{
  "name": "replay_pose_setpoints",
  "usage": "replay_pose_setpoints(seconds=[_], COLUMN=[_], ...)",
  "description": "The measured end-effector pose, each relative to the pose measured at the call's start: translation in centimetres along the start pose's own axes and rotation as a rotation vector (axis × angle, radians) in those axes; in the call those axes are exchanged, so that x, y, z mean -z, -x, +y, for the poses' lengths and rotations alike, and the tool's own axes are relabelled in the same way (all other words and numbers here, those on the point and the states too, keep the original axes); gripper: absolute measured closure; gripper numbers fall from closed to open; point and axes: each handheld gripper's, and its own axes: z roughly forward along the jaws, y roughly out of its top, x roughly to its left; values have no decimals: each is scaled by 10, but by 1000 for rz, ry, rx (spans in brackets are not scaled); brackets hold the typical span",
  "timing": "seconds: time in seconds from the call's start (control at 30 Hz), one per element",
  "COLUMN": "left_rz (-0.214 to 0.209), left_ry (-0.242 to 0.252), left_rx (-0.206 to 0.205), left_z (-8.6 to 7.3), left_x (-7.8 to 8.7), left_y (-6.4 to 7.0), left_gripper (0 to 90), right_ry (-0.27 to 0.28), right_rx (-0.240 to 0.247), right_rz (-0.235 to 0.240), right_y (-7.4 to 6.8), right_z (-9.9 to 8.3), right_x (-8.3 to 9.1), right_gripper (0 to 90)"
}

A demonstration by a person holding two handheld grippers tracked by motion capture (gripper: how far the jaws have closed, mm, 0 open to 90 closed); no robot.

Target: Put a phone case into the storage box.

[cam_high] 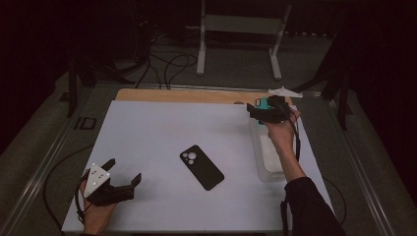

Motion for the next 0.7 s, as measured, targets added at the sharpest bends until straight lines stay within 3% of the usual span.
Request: replay_pose_setpoints(seconds=[0.03,0.23,0.7], left_rz=[1,4,5], left_ry=[-1,-2,-2], left_rx=[-3,-3,-2], left_z=[0,0,0], left_x=[0,0,1], left_y=[1,0,0], left_gripper=[0,0,0], right_ry=[2,6,15], right_rx=[11,49,88], right_rz=[27,82,155], right_y=[-5,-22,-42], right_z=[-2,-3,-9], right_x=[3,10,21], right_gripper=[112,111,108])
